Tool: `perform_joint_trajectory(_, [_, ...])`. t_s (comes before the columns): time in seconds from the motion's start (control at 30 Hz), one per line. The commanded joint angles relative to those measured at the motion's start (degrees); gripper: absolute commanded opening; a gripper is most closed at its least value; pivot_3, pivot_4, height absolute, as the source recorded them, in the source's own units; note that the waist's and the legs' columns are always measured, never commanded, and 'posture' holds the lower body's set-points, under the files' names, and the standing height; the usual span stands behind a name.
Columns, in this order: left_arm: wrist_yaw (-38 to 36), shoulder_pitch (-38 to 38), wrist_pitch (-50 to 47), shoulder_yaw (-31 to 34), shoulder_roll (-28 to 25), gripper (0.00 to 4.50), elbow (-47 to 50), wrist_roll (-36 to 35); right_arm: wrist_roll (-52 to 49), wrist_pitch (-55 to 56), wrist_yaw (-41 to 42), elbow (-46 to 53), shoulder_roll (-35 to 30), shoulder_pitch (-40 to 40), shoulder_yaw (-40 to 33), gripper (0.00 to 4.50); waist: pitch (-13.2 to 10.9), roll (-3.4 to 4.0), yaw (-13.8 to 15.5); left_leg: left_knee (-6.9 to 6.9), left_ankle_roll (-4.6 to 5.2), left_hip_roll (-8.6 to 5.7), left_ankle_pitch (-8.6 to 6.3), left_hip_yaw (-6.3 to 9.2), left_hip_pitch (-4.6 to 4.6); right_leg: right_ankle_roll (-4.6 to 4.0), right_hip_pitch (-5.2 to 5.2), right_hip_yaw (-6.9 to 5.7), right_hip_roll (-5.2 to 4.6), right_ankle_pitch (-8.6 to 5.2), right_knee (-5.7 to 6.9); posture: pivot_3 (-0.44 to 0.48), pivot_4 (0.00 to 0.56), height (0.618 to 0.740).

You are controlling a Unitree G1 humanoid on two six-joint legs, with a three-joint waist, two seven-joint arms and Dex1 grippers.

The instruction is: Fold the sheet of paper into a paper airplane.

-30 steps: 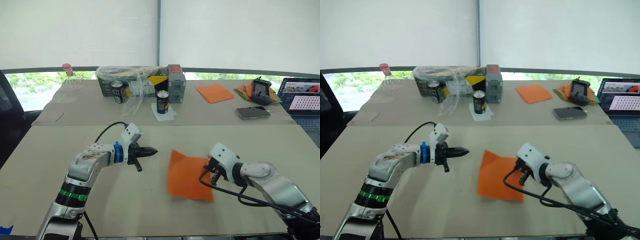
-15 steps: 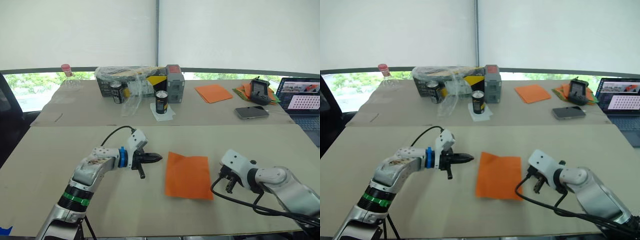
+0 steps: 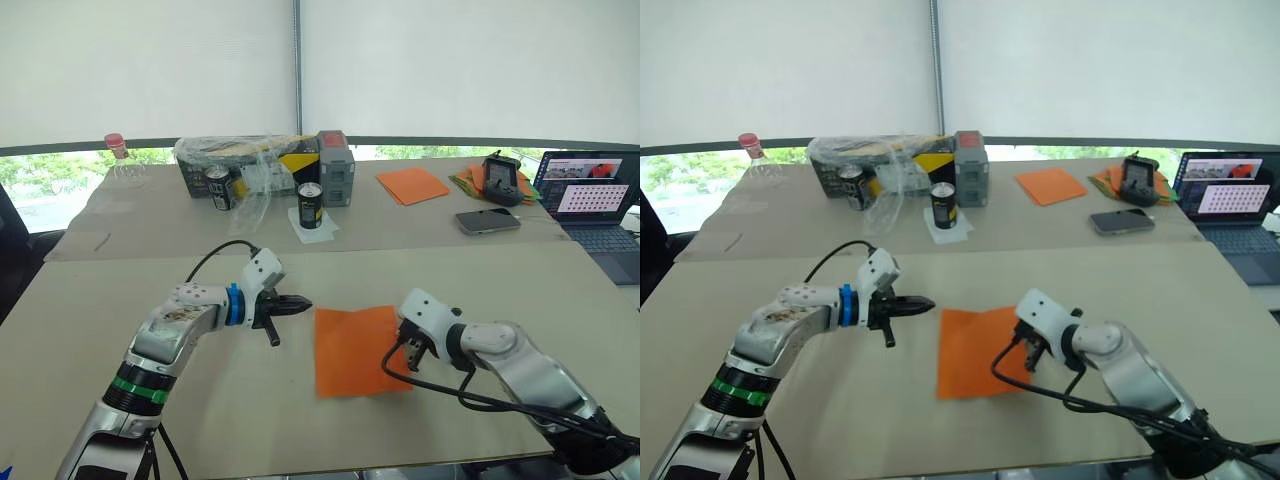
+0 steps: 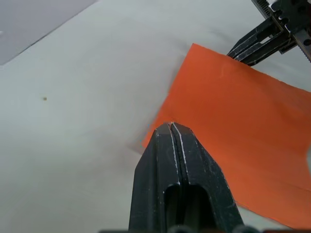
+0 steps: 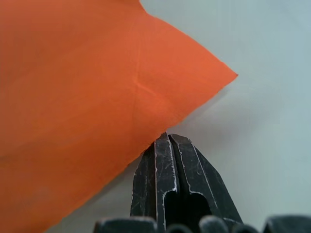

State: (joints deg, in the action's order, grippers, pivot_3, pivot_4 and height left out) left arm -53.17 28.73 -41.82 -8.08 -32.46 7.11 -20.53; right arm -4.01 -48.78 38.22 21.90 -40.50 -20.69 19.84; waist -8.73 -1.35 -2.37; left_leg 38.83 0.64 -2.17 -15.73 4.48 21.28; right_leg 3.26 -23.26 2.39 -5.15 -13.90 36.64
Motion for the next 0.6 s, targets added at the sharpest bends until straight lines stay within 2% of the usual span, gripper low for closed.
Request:
perform_joint_trajectory(0.03, [0.95,-0.52,-1.08,1.31,-0.28,0.00,3.90,-1.50,0.50,0.98,1.62,-1.60,2.58,-1.45,4.10,0.07,0.00,0.00,-0.04,0.00,0.00,0.00,0.00,0.00,0.00,0.00,0.00,0.00,0.01,0.00,0.01,0.000,0.150,0.740])
perform_joint_trajectory(0.37, [2.36,-1.81,-2.38,-1.19,0.57,0.00,7.01,-1.61,2.13,-2.22,1.51,-0.64,4.90,-1.66,5.21,0.07,0.00,0.01,0.06,-0.01,-0.01,0.01,0.00,0.01,-0.07,-0.01,-0.01,0.01,0.00,0.00,0.09,0.000,0.150,0.740])
perform_joint_trajectory(0.5, [2.36,-2.38,-2.62,-2.55,1.33,0.00,7.68,-2.11,3.00,-5.49,1.62,3.31,0.99,-3.08,2.07,0.07,0.00,0.01,0.44,-0.01,-0.01,-0.04,0.00,0.00,-0.06,-0.01,-0.01,0.02,-0.07,-0.01,0.07,0.000,0.150,0.740])
perform_joint_trajectory(0.6, [2.26,-2.52,-2.39,-3.14,1.53,0.00,7.62,-2.18,2.42,-8.19,4.05,7.22,-4.58,-3.09,0.40,0.07,-0.03,0.05,1.17,0.00,-0.01,-0.12,0.00,0.00,0.09,0.00,-0.13,0.02,-0.13,-0.01,0.06,0.000,0.150,0.740])
